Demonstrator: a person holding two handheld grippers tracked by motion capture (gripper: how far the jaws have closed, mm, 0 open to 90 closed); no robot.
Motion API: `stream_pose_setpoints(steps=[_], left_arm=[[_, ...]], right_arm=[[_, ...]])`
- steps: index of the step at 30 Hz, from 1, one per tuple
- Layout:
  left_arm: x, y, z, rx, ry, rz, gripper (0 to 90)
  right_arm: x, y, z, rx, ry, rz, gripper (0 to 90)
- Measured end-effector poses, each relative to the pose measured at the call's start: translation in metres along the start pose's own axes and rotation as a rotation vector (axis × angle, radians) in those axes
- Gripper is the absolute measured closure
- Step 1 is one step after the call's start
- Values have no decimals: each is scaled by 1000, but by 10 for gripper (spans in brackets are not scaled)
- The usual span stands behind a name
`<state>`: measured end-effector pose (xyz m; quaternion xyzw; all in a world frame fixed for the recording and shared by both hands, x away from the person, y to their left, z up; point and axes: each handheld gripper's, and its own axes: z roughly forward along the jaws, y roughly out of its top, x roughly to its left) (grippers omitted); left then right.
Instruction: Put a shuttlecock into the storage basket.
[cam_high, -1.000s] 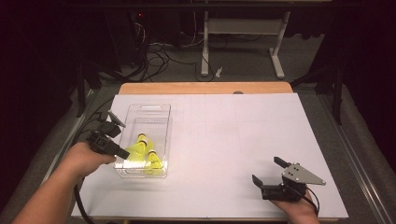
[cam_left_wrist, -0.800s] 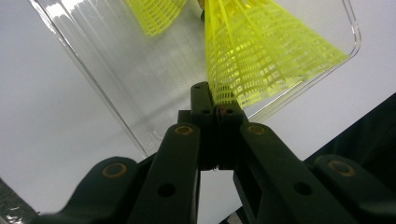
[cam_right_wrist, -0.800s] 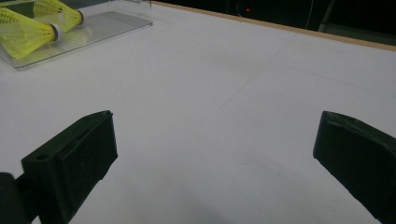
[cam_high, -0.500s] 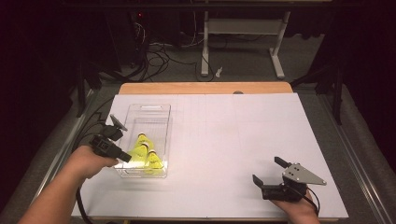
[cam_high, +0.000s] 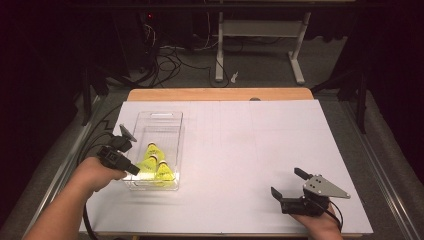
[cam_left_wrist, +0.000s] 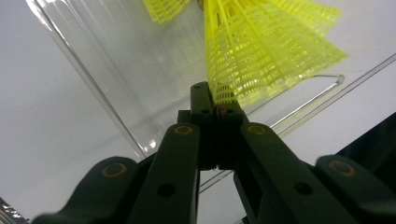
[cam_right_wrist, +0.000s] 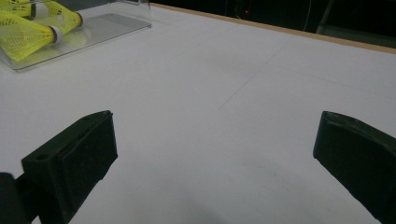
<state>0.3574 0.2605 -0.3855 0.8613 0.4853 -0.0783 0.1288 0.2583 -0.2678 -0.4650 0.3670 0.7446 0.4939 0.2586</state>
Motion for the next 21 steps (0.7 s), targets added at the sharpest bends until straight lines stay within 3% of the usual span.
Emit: stream_pose_setpoints(steps=[4, 21], left_arm=[[-2, 1, 0, 20, 6, -62, 889], [-6, 3, 11, 66, 83, -47, 882]], right_arm=[[0, 0, 1, 3, 1, 0, 2], [0, 0, 0, 2, 2, 2, 3]])
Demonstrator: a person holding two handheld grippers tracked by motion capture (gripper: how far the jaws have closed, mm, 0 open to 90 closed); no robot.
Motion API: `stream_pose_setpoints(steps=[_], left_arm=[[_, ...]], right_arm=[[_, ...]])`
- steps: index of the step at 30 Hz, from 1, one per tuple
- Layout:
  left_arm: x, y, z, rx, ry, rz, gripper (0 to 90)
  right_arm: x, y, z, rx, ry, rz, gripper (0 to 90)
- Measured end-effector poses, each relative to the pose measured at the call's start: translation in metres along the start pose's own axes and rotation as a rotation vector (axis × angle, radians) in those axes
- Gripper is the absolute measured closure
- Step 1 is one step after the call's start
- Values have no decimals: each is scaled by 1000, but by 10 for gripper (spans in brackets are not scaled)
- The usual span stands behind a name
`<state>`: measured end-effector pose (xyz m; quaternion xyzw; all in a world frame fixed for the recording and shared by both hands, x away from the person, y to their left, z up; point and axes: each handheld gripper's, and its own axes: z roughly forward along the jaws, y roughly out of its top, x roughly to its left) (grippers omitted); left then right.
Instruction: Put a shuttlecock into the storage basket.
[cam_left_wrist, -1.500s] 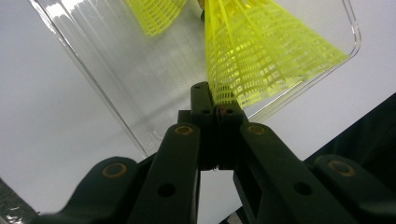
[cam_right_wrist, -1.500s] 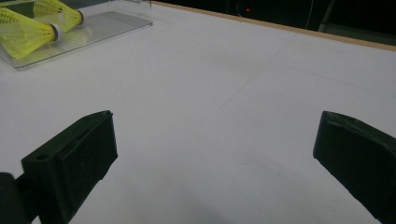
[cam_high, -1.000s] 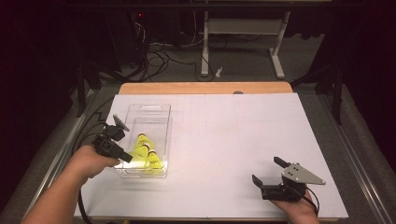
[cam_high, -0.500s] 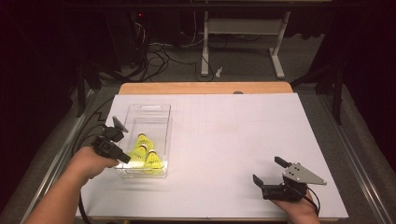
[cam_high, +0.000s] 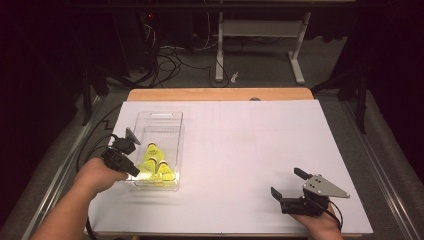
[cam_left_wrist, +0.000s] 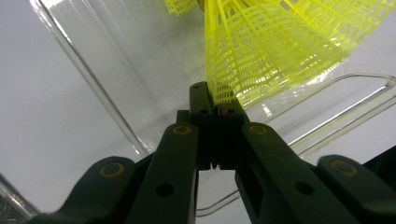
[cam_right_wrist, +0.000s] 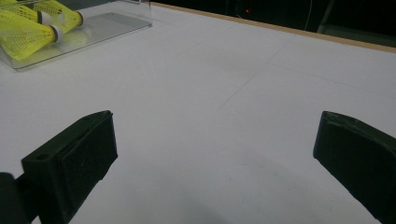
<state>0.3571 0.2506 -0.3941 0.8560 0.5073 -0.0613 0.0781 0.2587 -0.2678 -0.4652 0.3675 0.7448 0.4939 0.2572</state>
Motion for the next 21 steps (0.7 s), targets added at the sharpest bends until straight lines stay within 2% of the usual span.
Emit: stream_pose_setpoints(steps=[3, 7, 10, 12, 16, 18, 21], left_arm=[[0, 0, 3, 6, -11, 1, 882], [0, 0, 5, 8, 3, -4, 882], [0, -1, 5, 9, 1, -1, 880], [-1, -1, 7, 19, -2, 17, 874], [-1, -2, 10, 18, -6, 15, 866], [-1, -2, 9, 22, -12, 23, 859], [0, -2, 9, 21, -15, 14, 828]], right_arm=[[-1, 0, 0, 0, -1, 1, 2], [0, 0, 0, 1, 0, -1, 3], [0, 0, 0, 0, 1, -2, 3], [0, 0, 0, 1, 2, -3, 3], [1, 0, 0, 0, 0, -2, 3], [0, 0, 0, 0, -1, -3, 3], [0, 0, 0, 0, -1, -3, 3]])
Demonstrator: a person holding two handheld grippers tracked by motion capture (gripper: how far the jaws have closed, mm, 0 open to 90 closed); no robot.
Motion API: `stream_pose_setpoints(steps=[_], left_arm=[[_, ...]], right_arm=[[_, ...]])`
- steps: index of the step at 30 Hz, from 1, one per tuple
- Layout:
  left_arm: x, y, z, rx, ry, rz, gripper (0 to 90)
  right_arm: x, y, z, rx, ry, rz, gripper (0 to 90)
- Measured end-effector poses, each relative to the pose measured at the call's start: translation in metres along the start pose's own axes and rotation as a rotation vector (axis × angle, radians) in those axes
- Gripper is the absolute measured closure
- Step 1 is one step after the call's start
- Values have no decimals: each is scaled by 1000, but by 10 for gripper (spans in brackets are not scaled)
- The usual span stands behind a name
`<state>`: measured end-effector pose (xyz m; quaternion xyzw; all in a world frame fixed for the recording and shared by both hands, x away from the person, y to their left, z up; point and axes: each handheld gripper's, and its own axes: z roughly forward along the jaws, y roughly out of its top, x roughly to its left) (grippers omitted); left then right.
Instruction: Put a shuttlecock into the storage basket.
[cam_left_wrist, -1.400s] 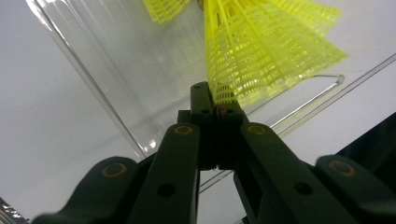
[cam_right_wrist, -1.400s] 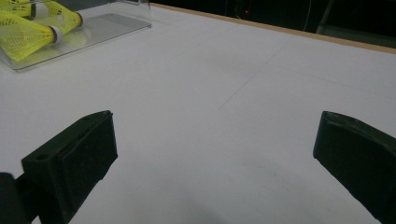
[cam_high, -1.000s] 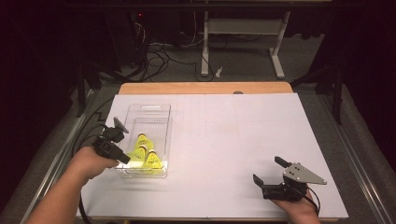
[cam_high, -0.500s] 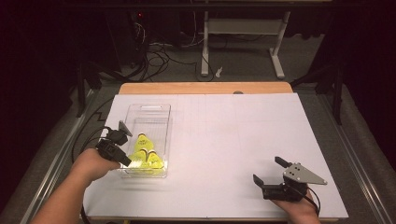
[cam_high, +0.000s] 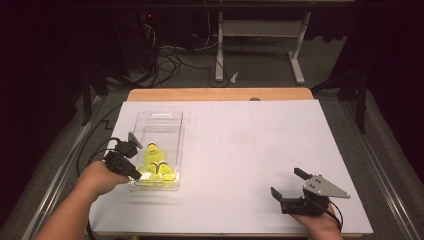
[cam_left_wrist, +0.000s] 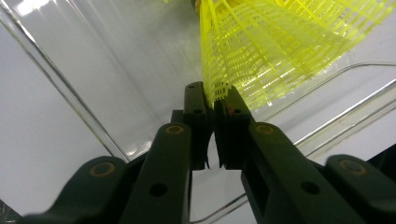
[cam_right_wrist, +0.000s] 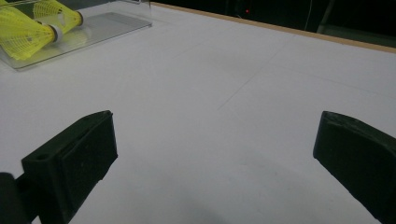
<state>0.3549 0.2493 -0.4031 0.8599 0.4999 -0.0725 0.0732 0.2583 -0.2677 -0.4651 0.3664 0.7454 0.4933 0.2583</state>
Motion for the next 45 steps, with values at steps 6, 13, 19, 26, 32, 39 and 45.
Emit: stream_pose_setpoints(steps=[6, 13, 19, 26, 32, 39, 45], left_arm=[[0, 1, -1, 0, -13, -8, 770], [0, 4, -6, -26, 8, 42, 696], [-9, 7, -15, -8, 19, 12, 629], [-12, 8, -25, -11, 31, 11, 567], [-15, 10, -36, -27, 28, 9, 521], [-17, 13, -43, -41, 21, 8, 500], [-22, 17, -43, -36, 18, 9, 477]], right_arm=[[0, 0, 0, 1, 1, 0, 2], [0, 0, 0, 0, 1, 1, 3], [0, 0, 0, -1, 1, -1, 3], [0, 0, -1, -1, 1, 0, 3], [0, 0, 0, 1, 2, -1, 3], [0, 0, 1, 4, 4, 0, 3], [1, 0, 1, 3, 6, -2, 3]])
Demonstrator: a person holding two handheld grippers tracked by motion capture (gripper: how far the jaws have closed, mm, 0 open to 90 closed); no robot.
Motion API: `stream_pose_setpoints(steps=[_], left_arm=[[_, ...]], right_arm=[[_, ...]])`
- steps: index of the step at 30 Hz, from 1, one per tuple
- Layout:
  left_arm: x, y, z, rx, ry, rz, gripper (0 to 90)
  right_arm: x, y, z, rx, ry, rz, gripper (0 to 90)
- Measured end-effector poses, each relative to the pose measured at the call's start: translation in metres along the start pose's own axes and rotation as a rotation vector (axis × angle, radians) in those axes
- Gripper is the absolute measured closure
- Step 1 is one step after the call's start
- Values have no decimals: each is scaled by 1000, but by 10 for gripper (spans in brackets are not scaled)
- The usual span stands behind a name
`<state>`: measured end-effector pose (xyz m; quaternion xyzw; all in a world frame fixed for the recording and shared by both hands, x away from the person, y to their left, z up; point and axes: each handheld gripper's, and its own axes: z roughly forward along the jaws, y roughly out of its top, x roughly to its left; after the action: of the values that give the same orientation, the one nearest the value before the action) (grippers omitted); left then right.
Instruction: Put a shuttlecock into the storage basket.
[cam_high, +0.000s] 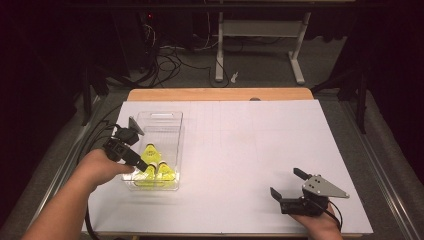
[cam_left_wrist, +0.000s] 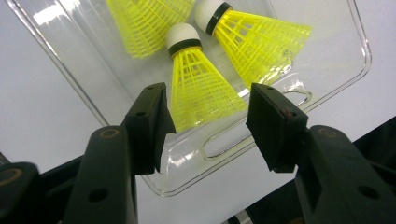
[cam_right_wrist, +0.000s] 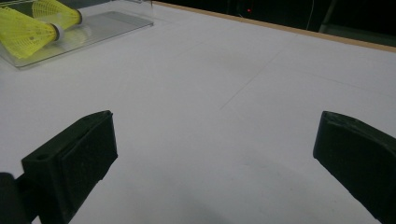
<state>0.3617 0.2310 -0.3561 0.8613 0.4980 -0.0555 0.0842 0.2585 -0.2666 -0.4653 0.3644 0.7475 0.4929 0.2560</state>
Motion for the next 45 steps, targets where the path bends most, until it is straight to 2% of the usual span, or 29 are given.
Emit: stream_pose_setpoints(steps=[3, 7, 17, 23, 25, 28, 31, 34, 38, 39, 40, 42, 43, 45], left_arm=[[-3, 3, 1, 0, -3, 9, 447], [-5, 6, 4, 11, 1, 1, 402], [-7, 10, 9, 29, 11, 1, 247], [-9, 13, 13, 28, 11, 17, 151], [-10, 13, 13, 29, 4, -2, 128], [-9, 14, 14, 26, 3, 2, 61], [-9, 14, 14, 35, -1, -21, 2], [-9, 14, 13, 24, -3, -27, 2], [-11, 13, 14, 4, 5, -12, 4], [-12, 12, 14, -13, 13, -4, 5], [-12, 12, 14, -60, 15, 35, 6], [-10, 10, 16, -101, -11, 27, 6], [-10, 8, 17, -101, -24, -6, 6], [-7, 4, 22, -128, -32, -22, 6]], right_arm=[[0, 0, -1, -2, -1, 0, 3], [-1, 0, -1, -3, -3, 2, 3], [0, 0, -1, -2, -1, 1, 3], [-1, 0, -1, -2, -2, 4, 3], [-1, 0, -1, -2, -1, 3, 3], [-1, 0, -1, -3, -1, 3, 3], [-1, 0, -1, -2, -1, 4, 3], [-1, 0, -1, -3, -1, 4, 3], [0, 0, -1, -3, -1, 4, 3], [0, 0, -1, -4, -2, 4, 3], [0, 0, -1, -4, -2, 5, 3], [0, 0, -1, -2, -1, 3, 3], [0, 0, 0, -2, 0, 4, 3], [0, 0, 0, -1, 0, 1, 3]])
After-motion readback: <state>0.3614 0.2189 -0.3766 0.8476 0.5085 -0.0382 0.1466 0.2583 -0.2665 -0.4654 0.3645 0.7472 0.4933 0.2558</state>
